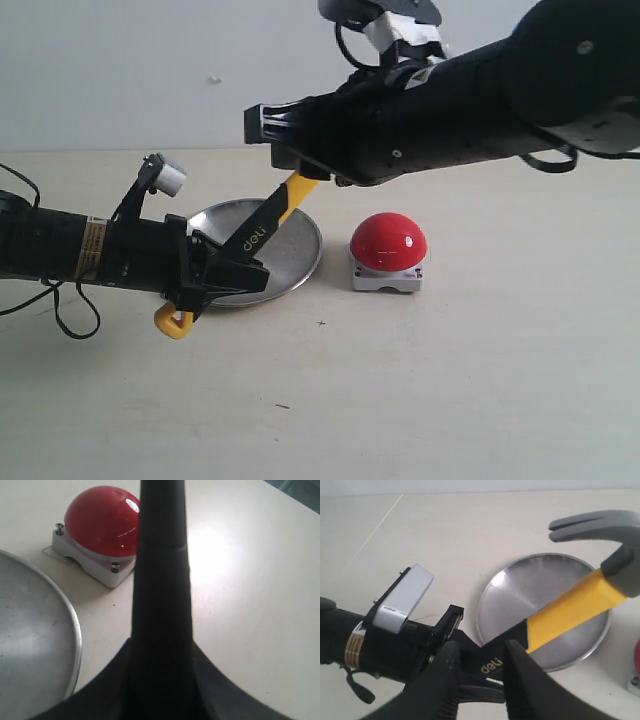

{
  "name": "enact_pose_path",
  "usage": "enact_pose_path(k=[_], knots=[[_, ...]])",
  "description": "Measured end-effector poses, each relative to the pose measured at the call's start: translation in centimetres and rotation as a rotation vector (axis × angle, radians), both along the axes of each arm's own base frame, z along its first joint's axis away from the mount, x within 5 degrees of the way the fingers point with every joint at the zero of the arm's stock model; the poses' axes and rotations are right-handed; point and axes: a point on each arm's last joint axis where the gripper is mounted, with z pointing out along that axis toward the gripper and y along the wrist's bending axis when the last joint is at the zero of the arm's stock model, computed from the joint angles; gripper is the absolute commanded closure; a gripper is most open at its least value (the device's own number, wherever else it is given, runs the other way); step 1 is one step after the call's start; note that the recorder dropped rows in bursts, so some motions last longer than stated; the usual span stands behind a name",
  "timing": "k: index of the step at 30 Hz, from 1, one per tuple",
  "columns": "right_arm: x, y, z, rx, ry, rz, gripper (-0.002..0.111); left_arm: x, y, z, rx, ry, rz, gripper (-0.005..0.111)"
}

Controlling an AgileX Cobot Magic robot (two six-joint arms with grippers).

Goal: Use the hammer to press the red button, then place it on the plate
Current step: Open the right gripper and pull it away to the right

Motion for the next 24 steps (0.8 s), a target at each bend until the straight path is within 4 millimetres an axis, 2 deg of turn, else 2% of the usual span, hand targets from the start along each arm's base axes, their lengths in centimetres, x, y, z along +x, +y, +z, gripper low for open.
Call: enact_pose_path(k=[6, 11, 17, 24], knots=[[-4.2, -2.7, 1.6, -0.023, -0.089, 0.017, 0.108, 0.0, 0.0, 0.0, -0.003, 0.001, 0.005, 0.107], [-8.4, -5.9, 1.5, 0.011, -0.215, -0.052, 0.108, 0.0, 0.0, 0.0, -0.007, 0.014, 0.01, 0.107], [-12.6, -9.6, 0.1, 0.082, -0.369, -0.17, 0.108, 0.0, 0.0, 0.0, -0.014, 0.052, 0.027, 0.107], [-15.5, -12.2, -3.1, 0.113, -0.434, -0.268, 0.108, -0.1, 0.0, 0.0, -0.018, 0.115, 0.045, 0.107]])
